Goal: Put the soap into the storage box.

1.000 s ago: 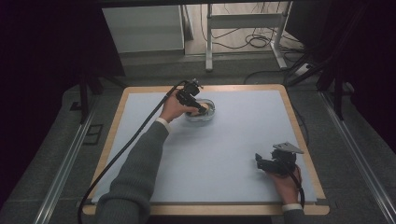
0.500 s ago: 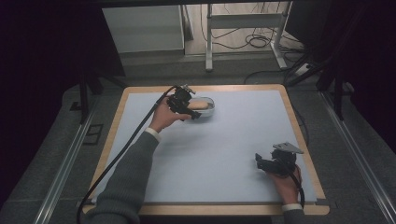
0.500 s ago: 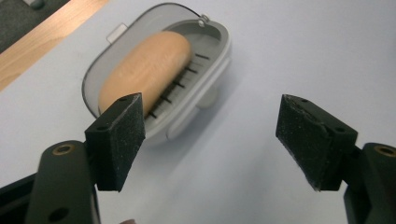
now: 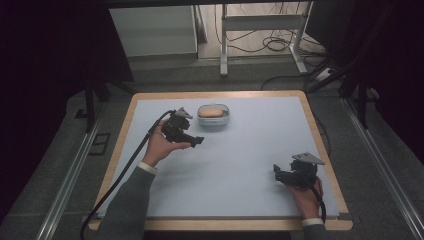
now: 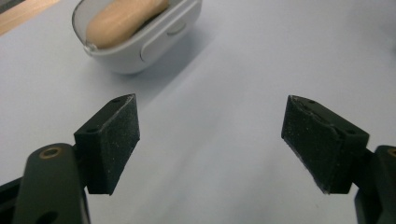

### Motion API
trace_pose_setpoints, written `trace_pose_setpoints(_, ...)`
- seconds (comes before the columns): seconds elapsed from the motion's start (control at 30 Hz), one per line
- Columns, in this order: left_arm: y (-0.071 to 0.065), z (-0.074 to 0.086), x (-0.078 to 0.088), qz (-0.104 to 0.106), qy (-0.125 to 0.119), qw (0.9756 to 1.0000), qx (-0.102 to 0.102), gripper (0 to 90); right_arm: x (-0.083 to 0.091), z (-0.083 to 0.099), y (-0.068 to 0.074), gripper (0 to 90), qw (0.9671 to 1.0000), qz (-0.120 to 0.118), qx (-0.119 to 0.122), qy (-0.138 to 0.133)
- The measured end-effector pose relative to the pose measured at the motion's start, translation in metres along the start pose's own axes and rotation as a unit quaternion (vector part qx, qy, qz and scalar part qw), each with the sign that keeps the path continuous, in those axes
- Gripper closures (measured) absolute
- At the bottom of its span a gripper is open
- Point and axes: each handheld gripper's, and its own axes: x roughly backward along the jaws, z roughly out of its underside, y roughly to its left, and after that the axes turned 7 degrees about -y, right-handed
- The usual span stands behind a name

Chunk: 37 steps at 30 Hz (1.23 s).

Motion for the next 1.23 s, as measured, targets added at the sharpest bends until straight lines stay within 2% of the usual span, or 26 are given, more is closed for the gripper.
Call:
trace_pose_setpoints(0.1,-0.004,0.008,0.007,0.001,-0.008,1.0,0.001,19.0,0.0,0.0,0.0,8.0,1.0,0.001,0.001,0.0)
trace_pose_setpoints(0.17,-0.007,0.016,0.013,0.0,-0.015,0.9999,0.007,19.1,0.0,0.0,0.0,8.0,1.0,0.001,0.0,0.0)
trace_pose_setpoints(0.2,-0.01,0.025,0.018,0.0,-0.02,0.9997,0.013,19.0,0.0,0.0,0.0,8.0,1.0,0.002,0.001,0.0)
trace_pose_setpoints(0.23,-0.01,0.025,0.018,0.0,-0.02,0.9997,0.013,19.1,0.0,0.0,0.0,8.0,1.0,0.002,0.001,0.0)
trace_pose_setpoints(0.27,-0.013,0.035,0.022,-0.001,-0.022,0.9996,0.016,19.0,0.0,0.0,0.001,8.0,1.0,0.002,0.001,0.0)
trace_pose_setpoints(0.33,-0.014,0.041,0.023,-0.002,-0.02,0.9997,0.017,18.6,0.0,0.0,0.001,8.0,1.0,0.002,0.001,0.001)
trace_pose_setpoints(0.4,-0.016,0.057,0.028,-0.005,-0.022,0.9993,0.03,18.5,0.0,0.0,0.001,8.0,1.0,0.003,0.002,0.001)
trace_pose_setpoints(0.43,-0.016,0.057,0.028,-0.005,-0.022,0.9993,0.03,18.5,0.0,0.0,0.001,8.0,1.0,0.003,0.002,0.001)
trace_pose_setpoints(0.57,-0.018,0.079,0.033,-0.009,-0.028,0.9982,0.052,18.5,0.0,0.0,0.001,8.0,1.0,0.005,0.004,0.0)
trace_pose_setpoints(0.67,-0.018,0.092,0.033,-0.02,-0.02,0.9979,0.059,18.4,0.0,0.0,0.002,8.0,1.0,0.005,0.007,0.001)
trace_pose_setpoints(0.77,-0.018,0.103,0.031,-0.02,-0.018,0.9973,0.069,18.4,0.0,0.0,0.002,8.0,1.0,0.006,0.007,0.001)
trace_pose_setpoints(0.83,-0.016,0.107,0.03,-0.024,-0.01,0.9971,0.072,18.0,-0.001,0.0,0.002,8.0,1.0,0.004,0.007,0.003)
trace_pose_setpoints(1.23,-0.015,0.115,0.032,-0.025,-0.008,0.9965,0.08,17.0,0.001,0.0,0.0,8.0,1.0,-0.005,0.001,-0.008)
